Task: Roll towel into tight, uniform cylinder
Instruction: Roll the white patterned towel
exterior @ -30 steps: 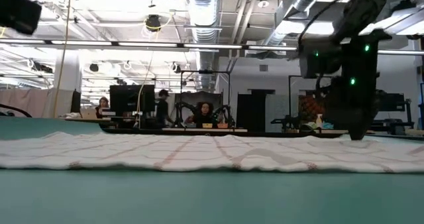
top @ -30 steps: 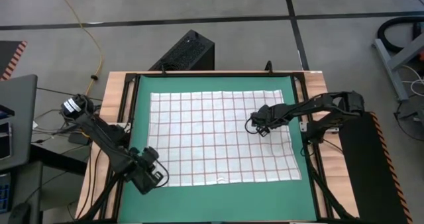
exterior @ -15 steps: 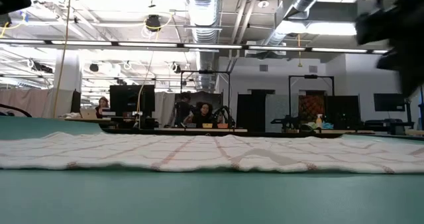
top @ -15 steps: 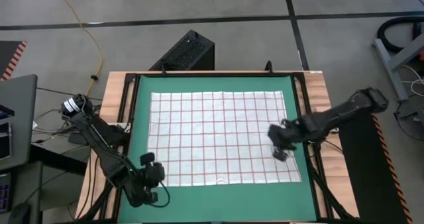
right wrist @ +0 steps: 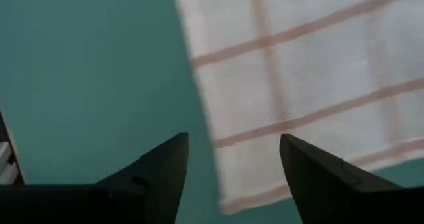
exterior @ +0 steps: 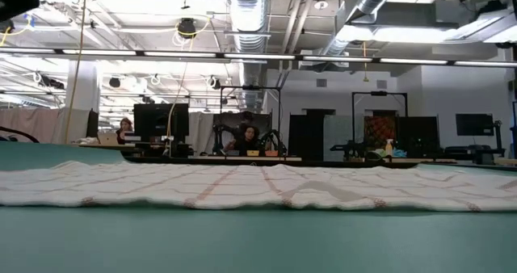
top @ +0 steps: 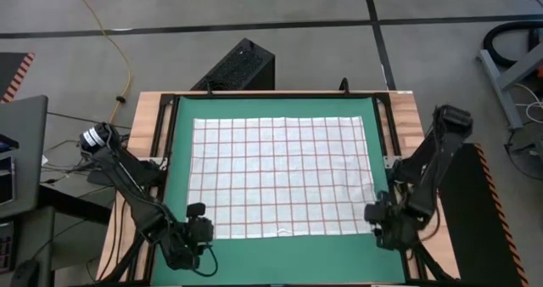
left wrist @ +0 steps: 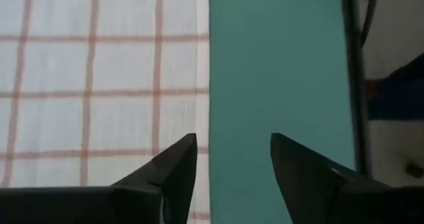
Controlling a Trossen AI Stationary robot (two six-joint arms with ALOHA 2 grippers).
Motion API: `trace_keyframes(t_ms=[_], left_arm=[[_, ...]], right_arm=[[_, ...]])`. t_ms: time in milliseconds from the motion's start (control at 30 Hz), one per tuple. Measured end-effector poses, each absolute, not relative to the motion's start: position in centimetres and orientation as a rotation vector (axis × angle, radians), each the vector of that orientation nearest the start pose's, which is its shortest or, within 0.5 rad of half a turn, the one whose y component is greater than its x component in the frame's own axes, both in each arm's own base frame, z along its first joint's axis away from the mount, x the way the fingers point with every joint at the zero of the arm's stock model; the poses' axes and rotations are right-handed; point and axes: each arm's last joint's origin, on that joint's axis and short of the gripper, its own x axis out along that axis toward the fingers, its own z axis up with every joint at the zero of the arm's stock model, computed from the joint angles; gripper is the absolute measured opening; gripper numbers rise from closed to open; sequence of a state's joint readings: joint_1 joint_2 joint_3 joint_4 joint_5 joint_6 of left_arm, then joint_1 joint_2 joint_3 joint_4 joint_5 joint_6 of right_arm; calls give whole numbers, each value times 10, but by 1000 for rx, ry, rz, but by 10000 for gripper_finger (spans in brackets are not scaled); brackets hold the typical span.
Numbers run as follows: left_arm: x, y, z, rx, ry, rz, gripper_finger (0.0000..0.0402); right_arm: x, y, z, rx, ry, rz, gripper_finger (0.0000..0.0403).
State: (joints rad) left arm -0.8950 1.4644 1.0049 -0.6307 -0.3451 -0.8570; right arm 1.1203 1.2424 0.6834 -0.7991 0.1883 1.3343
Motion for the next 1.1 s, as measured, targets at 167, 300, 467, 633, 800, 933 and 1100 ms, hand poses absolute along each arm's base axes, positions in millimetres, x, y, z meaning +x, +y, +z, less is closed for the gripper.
trace_keyframes(t_ms=[167, 300, 467, 633, 800, 933, 1100], left_arm=[[173, -223, 209, -87, 1050, -81, 182], [167, -231, 200, -35, 1076, -96, 181], [158, -244, 179, 43, 1138, -107, 181], [152, -246, 167, 25, 1187, -25, 181], [150, -247, 169, -1, 1182, -20, 181], [147, -249, 169, 6, 1189, -32, 180], [145, -245, 169, 6, 1201, 14, 180]], right_arm=[[89, 200, 162, 312, 1327, -76, 260], [92, 214, 156, 265, 1344, -96, 260], [95, 223, 146, 221, 1376, -127, 260], [96, 224, 142, 194, 1391, -150, 260], [94, 217, 145, 162, 1407, -185, 260], [92, 214, 148, 156, 1429, -194, 260], [92, 216, 154, 185, 1438, -175, 260]])
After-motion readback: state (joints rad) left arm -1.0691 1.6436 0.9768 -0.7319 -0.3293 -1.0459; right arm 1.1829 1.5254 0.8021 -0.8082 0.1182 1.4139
